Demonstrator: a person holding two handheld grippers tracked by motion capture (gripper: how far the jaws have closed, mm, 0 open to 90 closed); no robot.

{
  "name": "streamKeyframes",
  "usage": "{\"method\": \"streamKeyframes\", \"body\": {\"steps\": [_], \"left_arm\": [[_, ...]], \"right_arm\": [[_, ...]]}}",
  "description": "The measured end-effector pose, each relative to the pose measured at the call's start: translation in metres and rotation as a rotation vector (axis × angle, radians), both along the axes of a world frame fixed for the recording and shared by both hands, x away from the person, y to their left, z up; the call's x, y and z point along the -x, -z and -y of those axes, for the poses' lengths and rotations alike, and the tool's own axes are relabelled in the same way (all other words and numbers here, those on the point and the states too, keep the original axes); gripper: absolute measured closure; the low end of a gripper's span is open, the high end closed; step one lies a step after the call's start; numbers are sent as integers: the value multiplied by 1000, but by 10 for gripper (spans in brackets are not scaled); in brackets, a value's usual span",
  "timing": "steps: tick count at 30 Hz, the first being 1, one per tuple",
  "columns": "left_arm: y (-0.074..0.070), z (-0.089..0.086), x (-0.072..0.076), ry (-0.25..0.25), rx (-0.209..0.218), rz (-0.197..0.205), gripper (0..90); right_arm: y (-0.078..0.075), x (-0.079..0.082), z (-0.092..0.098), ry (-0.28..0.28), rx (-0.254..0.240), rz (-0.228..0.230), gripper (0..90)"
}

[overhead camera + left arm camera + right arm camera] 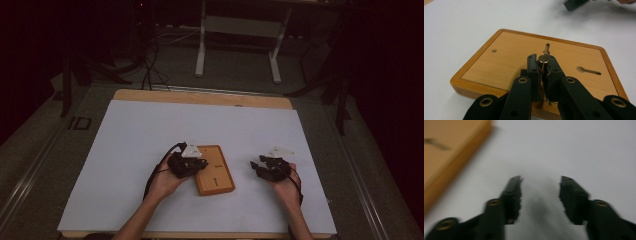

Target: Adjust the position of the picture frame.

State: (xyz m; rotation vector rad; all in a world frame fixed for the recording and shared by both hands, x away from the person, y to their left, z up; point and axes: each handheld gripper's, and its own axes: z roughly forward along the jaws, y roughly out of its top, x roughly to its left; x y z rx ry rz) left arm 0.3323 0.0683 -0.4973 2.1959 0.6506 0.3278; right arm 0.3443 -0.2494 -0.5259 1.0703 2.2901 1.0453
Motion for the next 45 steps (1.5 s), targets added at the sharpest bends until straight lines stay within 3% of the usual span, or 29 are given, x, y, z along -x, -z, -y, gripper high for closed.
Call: {"method": "streamKeyframes", "body": {"steps": [3, 5, 7, 13, 16, 17, 22, 26, 31, 35, 36, 41, 45], "left_arm": [[2, -1, -3, -24, 8, -9, 845], [2, -1, -5, -32, 10, -11, 845], [4, -1, -7, -47, 21, -21, 845], [6, -1, -11, -76, 20, -20, 843], [6, -4, -13, -88, 29, -22, 841], [5, -6, -15, -116, 22, -14, 840], [5, -9, -18, -152, 24, -6, 838], [9, -12, -23, -197, 39, -15, 833], [15, -14, -27, -244, 76, -43, 829], [17, -15, -29, -239, 89, -44, 828], [18, -16, -30, -219, 109, -40, 828], [18, -16, -30, -202, 124, -34, 825], [22, -17, -33, -177, 159, -55, 820]], "right_arm": [[0, 6, -16, -96, -19, 2, 826], [0, 8, -20, -114, -18, 3, 861], [3, 14, -36, -188, -4, -9, 898], [11, 17, -50, -240, 31, -34, 899], [11, 18, -51, -252, 19, -46, 900], [12, 19, -53, -277, 3, -66, 900], [12, 24, -58, -327, -13, -73, 900], [10, 29, -65, -377, -22, -68, 900], [10, 32, -70, -399, -30, -72, 900], [10, 33, -73, -410, -33, -74, 900], [10, 35, -75, -432, -35, -72, 900], [9, 37, -77, -471, -36, -73, 900], [9, 39, -79, -500, -38, -80, 900]]}}
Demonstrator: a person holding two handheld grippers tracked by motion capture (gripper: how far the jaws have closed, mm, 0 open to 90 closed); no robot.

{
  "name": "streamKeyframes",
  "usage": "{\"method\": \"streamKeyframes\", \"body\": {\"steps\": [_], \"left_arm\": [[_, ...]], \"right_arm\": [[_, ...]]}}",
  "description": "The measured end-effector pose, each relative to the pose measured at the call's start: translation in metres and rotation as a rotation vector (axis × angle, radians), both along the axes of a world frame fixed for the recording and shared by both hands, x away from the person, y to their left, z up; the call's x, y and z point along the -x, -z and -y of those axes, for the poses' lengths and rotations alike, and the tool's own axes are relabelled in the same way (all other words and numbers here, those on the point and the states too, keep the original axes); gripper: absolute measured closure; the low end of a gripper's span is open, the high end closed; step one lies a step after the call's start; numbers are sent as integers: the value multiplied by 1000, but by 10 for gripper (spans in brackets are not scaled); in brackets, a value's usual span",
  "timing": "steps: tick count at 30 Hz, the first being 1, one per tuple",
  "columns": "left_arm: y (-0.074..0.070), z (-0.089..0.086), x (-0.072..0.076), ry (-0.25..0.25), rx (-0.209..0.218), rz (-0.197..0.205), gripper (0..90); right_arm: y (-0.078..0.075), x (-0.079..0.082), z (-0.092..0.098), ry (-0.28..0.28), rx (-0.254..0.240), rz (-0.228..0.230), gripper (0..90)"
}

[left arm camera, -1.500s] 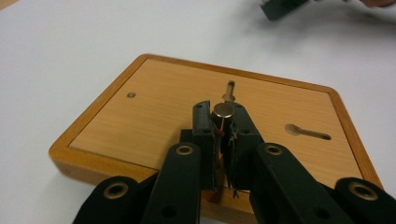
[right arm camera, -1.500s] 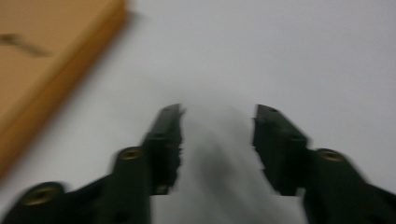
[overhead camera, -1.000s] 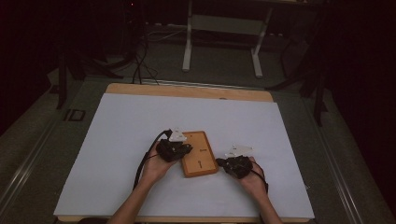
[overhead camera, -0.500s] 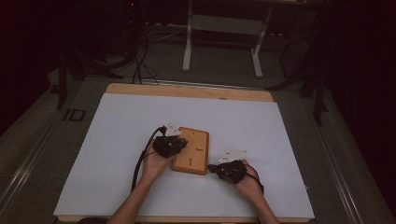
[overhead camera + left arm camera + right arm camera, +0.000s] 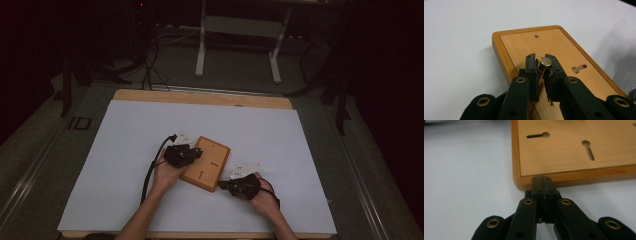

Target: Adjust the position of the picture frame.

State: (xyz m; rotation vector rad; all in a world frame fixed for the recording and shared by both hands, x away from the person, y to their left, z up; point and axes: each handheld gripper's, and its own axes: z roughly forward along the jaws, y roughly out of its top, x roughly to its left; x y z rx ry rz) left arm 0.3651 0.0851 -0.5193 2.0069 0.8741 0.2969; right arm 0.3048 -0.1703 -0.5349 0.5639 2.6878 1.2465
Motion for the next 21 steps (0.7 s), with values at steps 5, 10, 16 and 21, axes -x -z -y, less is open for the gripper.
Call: {"method": "streamKeyframes", "body": {"steps": [5, 10, 16, 21], "left_arm": [[5, 4, -2, 24, 31, -13, 818], [10, 14, -3, 69, 37, -33, 821], [5, 3, -2, 41, 130, -54, 679], [-4, -11, 7, 13, 126, -23, 645]], "right_arm": [[0, 7, -9, -82, -7, -17, 900], [0, 13, -17, -149, -10, -24, 900], [-2, 10, -15, -137, 2, -16, 900], [-3, 5, -7, -102, 2, -9, 900]]}}
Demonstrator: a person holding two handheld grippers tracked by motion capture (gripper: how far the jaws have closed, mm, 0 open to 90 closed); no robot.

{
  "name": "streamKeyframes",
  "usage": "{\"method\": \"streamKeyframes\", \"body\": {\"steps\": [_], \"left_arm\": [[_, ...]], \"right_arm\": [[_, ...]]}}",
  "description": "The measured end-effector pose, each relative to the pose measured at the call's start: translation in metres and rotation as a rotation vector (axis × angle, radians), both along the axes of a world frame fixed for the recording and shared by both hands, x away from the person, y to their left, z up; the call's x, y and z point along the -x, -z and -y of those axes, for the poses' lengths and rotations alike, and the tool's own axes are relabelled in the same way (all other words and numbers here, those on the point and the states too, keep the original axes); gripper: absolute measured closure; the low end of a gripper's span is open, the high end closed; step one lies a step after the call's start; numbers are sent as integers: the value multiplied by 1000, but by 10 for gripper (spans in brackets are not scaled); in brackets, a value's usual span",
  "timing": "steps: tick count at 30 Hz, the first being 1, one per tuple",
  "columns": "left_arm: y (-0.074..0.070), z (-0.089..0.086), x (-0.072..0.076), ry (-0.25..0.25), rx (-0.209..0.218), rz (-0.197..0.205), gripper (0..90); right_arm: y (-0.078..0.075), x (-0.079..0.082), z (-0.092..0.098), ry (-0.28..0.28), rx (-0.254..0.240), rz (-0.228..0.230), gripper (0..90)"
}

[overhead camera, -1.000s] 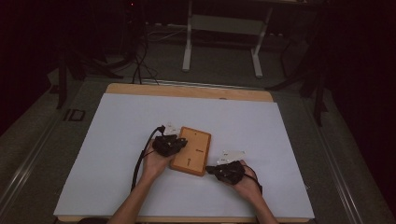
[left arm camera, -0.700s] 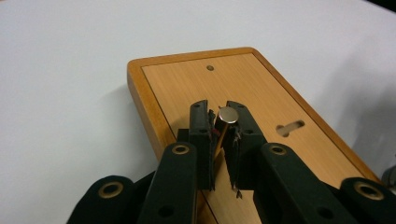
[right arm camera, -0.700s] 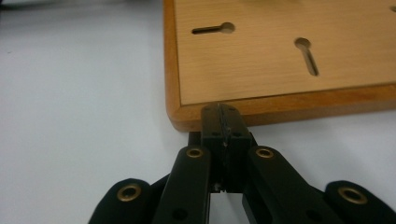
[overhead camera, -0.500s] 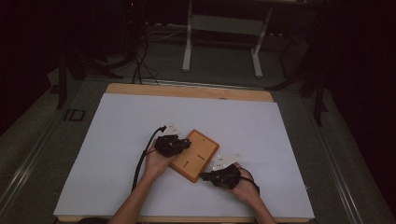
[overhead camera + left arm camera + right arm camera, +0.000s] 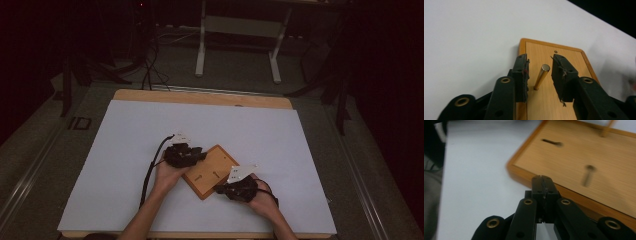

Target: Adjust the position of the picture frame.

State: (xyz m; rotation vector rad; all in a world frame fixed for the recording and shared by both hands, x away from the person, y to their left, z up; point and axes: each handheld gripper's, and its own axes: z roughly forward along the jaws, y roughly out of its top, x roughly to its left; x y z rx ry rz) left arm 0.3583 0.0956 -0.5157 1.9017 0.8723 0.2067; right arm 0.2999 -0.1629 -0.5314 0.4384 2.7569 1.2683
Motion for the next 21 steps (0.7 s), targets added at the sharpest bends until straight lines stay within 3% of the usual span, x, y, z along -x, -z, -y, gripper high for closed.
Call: {"method": "streamKeyframes", "body": {"steps": [7, 13, 17, 21], "left_arm": [[3, -18, 18, -60, -21, 11, 612], [0, -28, 36, -81, -111, 32, 631], [2, -35, 46, -88, -158, 12, 672], [4, -43, 54, -90, -145, -26, 768]], "right_arm": [[-9, -19, 24, 161, -38, 37, 894], [-14, -36, 46, 327, -77, 84, 893], [-13, -47, 60, 430, -100, 97, 894], [-11, -53, 70, 505, -116, 85, 894]]}}
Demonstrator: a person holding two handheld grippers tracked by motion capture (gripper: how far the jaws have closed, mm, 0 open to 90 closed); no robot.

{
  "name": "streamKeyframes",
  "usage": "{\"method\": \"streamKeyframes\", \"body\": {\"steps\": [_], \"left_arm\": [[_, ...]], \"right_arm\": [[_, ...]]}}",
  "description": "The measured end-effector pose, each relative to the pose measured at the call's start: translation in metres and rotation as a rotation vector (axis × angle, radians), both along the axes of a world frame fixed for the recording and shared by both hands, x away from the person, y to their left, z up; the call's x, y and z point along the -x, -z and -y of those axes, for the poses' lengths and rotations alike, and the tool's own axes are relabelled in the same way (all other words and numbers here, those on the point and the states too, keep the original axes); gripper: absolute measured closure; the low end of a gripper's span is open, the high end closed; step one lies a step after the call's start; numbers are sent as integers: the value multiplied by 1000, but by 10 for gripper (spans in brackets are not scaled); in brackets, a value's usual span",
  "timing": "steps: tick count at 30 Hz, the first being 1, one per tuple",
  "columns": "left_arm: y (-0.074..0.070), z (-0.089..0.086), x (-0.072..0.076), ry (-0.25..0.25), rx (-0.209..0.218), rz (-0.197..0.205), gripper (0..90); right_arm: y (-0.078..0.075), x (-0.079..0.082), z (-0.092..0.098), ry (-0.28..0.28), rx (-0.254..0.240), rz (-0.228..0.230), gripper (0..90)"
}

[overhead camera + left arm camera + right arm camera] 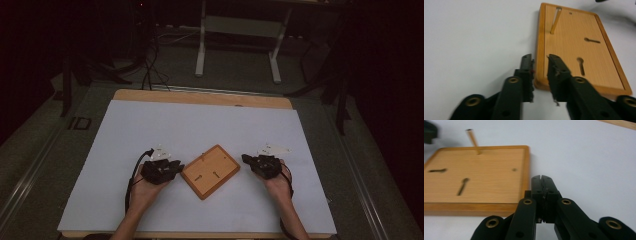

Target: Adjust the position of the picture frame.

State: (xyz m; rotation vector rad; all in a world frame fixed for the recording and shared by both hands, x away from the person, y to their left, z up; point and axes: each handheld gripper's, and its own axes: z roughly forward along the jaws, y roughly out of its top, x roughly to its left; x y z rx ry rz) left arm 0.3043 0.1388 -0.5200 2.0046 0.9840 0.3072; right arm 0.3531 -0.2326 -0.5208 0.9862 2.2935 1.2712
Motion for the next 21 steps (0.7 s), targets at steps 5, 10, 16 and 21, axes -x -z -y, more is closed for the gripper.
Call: {"method": "streamKeyframes", "body": {"steps": [5, 10, 16, 21], "left_arm": [[3, -4, 11, -16, -39, -18, 894], [7, -2, 17, 5, -89, -42, 900], [14, 10, 17, 59, -129, -68, 900], [17, 16, 15, 62, -153, -72, 899]], "right_arm": [[6, -7, 3, 46, -9, -26, 894], [13, -10, -2, 41, 3, -56, 894], [18, -11, -8, 15, 17, -75, 894], [22, -10, -13, -21, 39, -98, 899]]}}
